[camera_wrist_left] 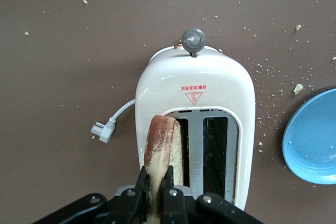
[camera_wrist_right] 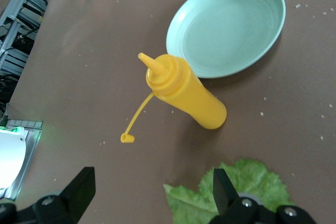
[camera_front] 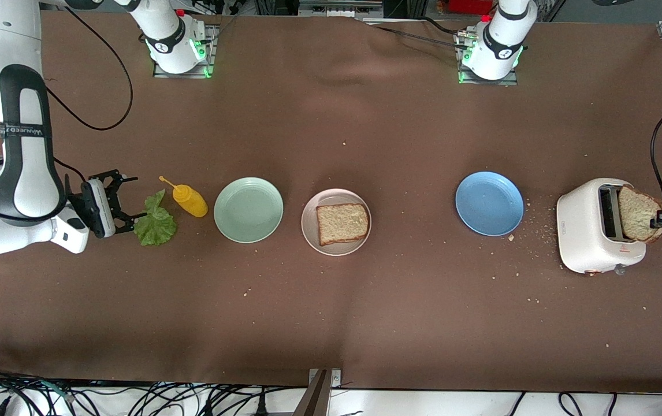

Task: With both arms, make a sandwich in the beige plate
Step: 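Grasp the lettuce with the right gripper while the left gripper lifts bread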

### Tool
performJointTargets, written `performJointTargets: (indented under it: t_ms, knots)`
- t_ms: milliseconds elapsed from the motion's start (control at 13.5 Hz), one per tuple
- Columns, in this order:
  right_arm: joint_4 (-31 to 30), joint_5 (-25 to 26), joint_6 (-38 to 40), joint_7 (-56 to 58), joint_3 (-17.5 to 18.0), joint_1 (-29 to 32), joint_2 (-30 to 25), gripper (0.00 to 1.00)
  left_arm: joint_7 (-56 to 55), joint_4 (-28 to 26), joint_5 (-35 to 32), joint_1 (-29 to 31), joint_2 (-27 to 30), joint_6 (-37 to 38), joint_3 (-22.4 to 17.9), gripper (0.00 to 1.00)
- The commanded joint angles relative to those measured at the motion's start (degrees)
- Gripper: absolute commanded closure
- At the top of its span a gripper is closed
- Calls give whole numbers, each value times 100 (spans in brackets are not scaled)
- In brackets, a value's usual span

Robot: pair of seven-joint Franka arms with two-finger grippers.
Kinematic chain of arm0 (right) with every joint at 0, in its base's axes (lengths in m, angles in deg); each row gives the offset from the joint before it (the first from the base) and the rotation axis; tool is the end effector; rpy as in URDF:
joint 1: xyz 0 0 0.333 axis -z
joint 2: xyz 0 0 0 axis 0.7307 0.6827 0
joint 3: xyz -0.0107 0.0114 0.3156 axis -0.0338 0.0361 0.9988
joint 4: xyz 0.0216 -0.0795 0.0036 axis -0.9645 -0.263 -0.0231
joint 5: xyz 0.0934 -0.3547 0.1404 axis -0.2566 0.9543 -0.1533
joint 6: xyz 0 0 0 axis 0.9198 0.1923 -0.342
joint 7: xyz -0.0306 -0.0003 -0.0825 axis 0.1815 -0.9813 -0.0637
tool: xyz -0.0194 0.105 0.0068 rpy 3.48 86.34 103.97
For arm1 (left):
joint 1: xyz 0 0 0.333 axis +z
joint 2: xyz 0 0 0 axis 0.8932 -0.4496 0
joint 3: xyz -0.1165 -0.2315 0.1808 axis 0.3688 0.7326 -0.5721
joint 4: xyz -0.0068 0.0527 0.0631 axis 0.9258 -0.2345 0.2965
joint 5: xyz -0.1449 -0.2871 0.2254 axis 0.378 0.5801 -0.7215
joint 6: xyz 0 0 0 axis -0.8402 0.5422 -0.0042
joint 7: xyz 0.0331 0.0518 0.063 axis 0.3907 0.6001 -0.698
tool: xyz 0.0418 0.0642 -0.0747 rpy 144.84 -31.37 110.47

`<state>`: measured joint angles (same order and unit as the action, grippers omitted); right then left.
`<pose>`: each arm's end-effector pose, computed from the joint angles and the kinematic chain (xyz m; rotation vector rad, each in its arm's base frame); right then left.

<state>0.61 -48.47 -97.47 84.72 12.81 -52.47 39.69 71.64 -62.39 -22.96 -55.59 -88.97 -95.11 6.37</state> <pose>0.6463 -0.0280 0.2919 -1.7613 -1.7475 0.0900 0.6606 0.2286 0.3930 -3.0955 0.1982 0.3305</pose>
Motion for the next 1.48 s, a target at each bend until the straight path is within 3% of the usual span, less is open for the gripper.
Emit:
performJointTargets:
  t_ms: [0,148,371,519,667,964,1261,1409]
  knots:
    - [-77,629,-465,-1185,17,-273,-126,1,58,397,-124,13,38,506,14,100]
    - [-138,1174,-1227,-2030,17,-685,-91,1,49,767,-124,4,47,981,31,100]
    - [-357,1852,-1749,-3147,8,-951,-73,1,40,795,-107,-13,178,1220,84,100]
    - [-821,1950,-2414,-3176,-166,-951,-90,1,-169,795,120,-13,293,1273,84,100]
    - [-1262,1933,-3013,-3238,-272,-986,-117,1,-476,795,752,48,336,1396,32,100]
    - [-1667,1836,-3270,-3607,-273,-969,-91,1,-1390,786,1552,48,451,1396,14,100]
    - [-2159,1827,-4025,-4063,-264,-960,-99,1,-2138,751,2413,22,407,1396,40,100]
    - [-2204,1827,-4061,-4248,-264,-969,-91,7,-2402,724,2757,-22,407,1396,49,100]
